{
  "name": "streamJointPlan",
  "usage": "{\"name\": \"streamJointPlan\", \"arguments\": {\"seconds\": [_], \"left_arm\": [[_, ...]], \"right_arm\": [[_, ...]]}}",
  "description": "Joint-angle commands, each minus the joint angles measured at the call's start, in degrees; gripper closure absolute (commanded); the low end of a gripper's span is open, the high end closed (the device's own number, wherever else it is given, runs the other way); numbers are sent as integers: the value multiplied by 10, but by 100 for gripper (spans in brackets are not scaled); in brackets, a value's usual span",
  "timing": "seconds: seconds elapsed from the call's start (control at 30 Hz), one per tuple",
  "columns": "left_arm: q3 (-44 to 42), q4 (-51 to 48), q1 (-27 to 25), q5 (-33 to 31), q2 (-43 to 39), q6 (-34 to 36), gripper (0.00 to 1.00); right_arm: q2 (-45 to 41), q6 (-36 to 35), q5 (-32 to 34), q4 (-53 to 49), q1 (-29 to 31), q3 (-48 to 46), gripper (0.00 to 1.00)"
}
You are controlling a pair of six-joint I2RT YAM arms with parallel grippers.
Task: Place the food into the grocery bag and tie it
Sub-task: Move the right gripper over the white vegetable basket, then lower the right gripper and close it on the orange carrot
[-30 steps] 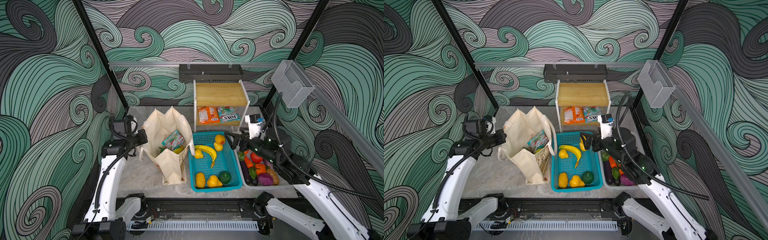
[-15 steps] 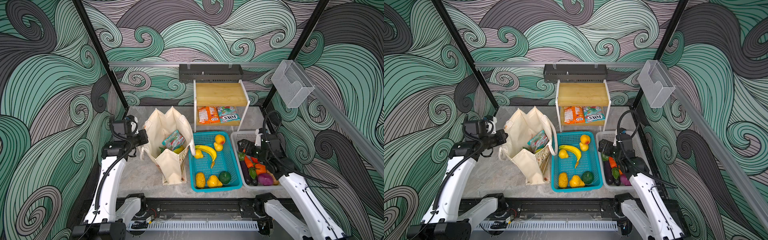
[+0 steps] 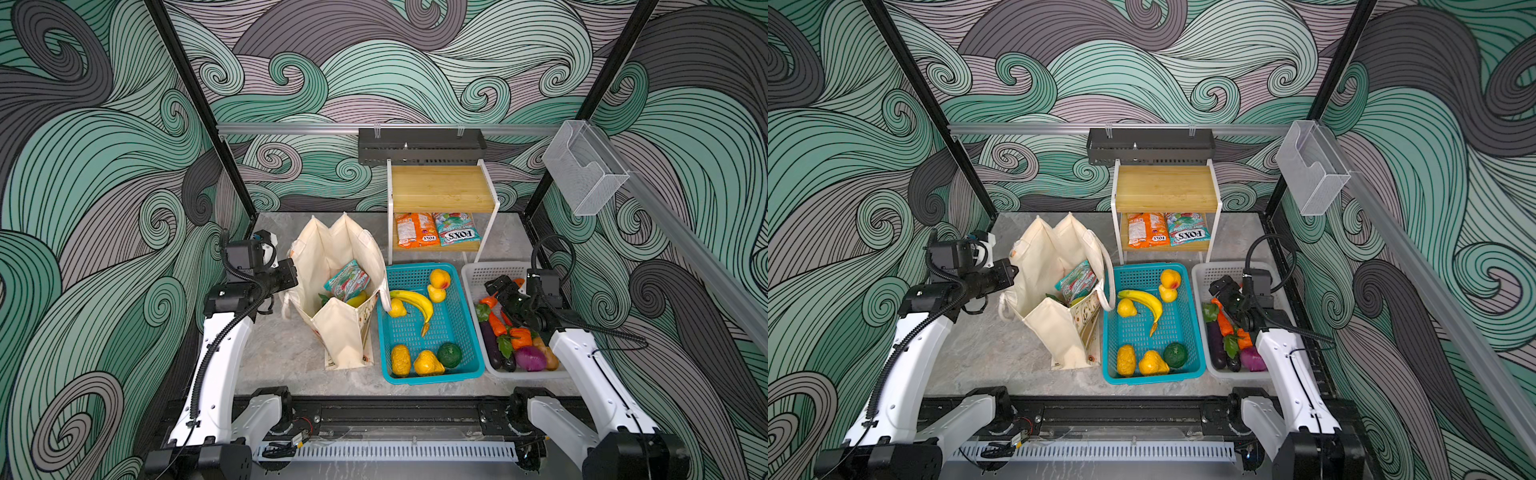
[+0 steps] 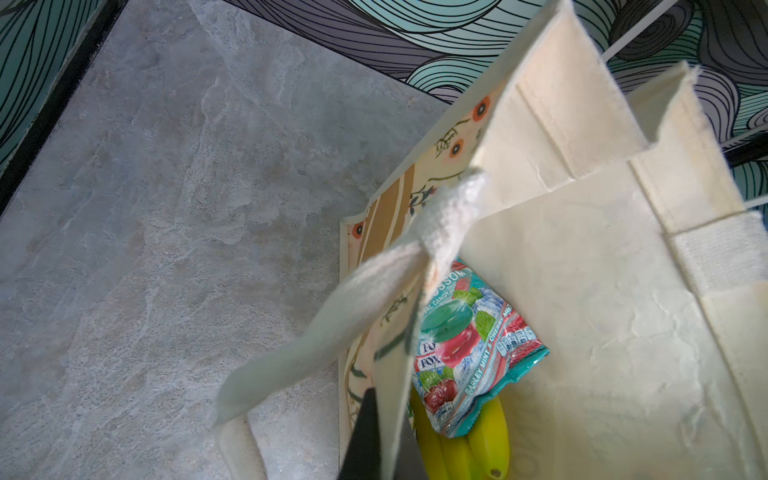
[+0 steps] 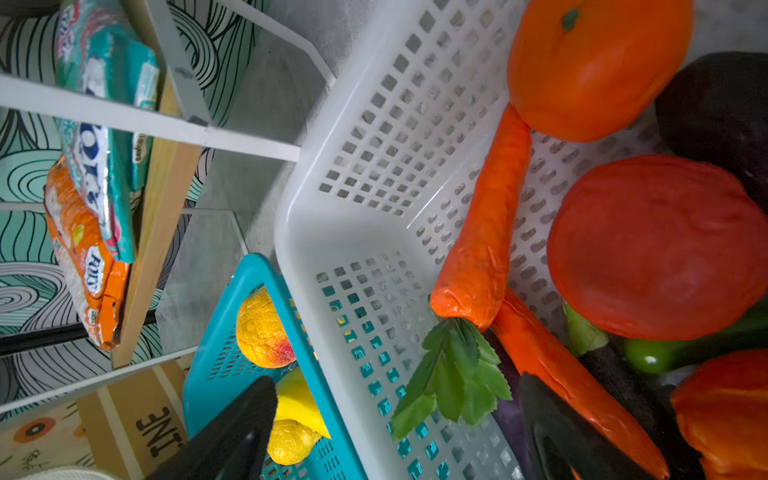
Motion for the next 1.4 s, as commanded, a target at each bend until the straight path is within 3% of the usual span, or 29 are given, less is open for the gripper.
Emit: {"name": "streamJointPlan", "arguments": {"seconds": [0.0,0.43,0.67,0.97,1.37], "left_arm": [[-5,-4,0,13,-5,8,100],[-6,-5,0,9,-2,12,100],[-6,-6,0,8,2,12,100],[-6,-8,0,2,5,12,100],[-5,-8,4,-2,8,9,100]], "right_arm": [[4,83,35,5,-3,-10,11],[60,170,37,25,-7,-9,18],[93,177,57,54,-8,-11,23],[152,188,29,109,-17,-9,26],[226,185,12,153,-25,-4,39]]}}
